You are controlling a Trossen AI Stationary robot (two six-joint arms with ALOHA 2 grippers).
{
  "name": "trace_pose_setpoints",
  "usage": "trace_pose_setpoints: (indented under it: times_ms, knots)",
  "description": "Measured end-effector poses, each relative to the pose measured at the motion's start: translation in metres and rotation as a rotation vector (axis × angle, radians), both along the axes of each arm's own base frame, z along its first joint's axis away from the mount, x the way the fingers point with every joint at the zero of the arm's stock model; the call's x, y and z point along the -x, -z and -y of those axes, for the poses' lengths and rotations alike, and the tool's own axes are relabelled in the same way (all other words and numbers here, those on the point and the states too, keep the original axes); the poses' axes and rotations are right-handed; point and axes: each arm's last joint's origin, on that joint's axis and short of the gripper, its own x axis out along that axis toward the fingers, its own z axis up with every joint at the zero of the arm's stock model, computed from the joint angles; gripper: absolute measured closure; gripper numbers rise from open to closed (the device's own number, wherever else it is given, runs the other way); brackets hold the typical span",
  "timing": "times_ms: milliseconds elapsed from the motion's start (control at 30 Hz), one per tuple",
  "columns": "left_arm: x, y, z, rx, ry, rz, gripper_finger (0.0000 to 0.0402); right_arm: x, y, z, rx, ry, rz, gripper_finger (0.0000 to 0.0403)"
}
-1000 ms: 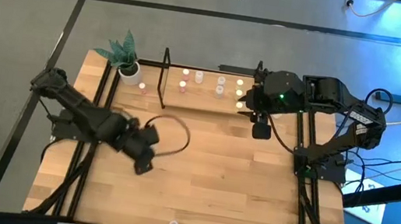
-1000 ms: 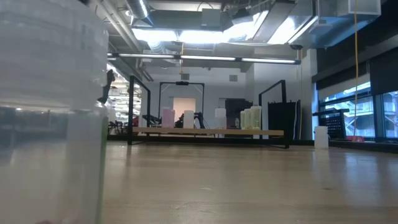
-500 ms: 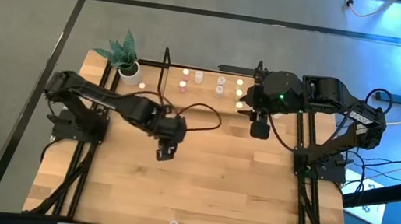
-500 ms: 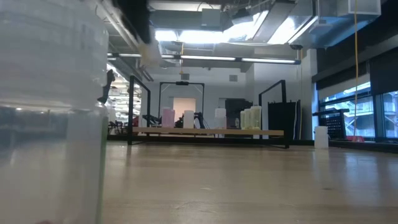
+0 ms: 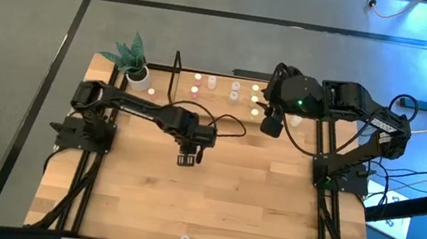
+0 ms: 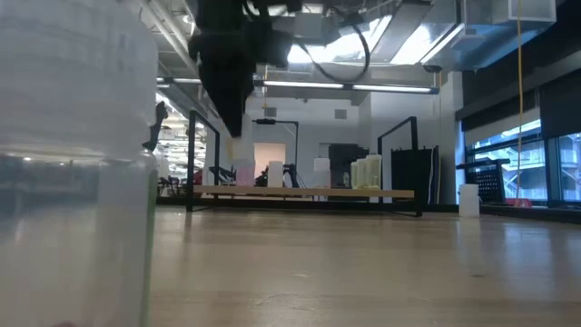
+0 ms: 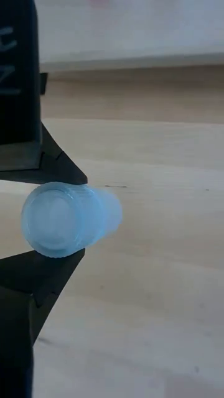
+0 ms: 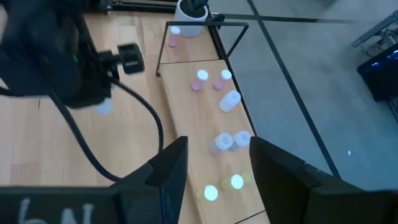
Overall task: Pick and place medicine bottles onto shelf by color
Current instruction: Put the bottom white pill bottle on the shelf aligned with the other white pill bottle
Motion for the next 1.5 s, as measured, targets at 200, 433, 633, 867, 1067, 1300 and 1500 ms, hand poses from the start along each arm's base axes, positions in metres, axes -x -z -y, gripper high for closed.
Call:
trace_pose_setpoints:
  times_ms: [200, 433, 633, 867, 1067, 1300, 1500]
  knots:
    - [-0.012, 0.023, -0.004, 0.016, -0.011, -0.038, 0.0277, -0.001, 0.0, 0.0, -0.001, 0.0, 0.007, 0.0229]
    - [-0.019, 0.033, -0.002, 0.03, -0.004, -0.027, 0.0277, -0.001, -0.001, 0.0, -0.001, -0.002, 0.016, 0.0229]
    - [-0.021, 0.039, -0.002, 0.029, -0.005, -0.041, 0.0277, -0.002, -0.001, 0.0, -0.001, -0.002, 0.021, 0.0229]
    - [-0.028, 0.053, -0.001, 0.065, 0.001, -0.053, 0.0277, -0.002, -0.001, 0.0, -0.002, -0.002, 0.021, 0.0229]
    - [-0.031, 0.055, -0.001, 0.066, 0.0, -0.035, 0.0274, -0.002, -0.001, 0.0, -0.002, -0.002, 0.021, 0.0229]
    - [-0.031, 0.055, -0.002, 0.066, -0.004, -0.033, 0.0245, -0.002, -0.001, 0.0, -0.002, -0.002, 0.022, 0.0229]
    - [-0.031, 0.055, -0.002, 0.066, -0.003, -0.033, 0.0217, -0.002, -0.001, 0.0, -0.002, -0.002, 0.022, 0.0229]
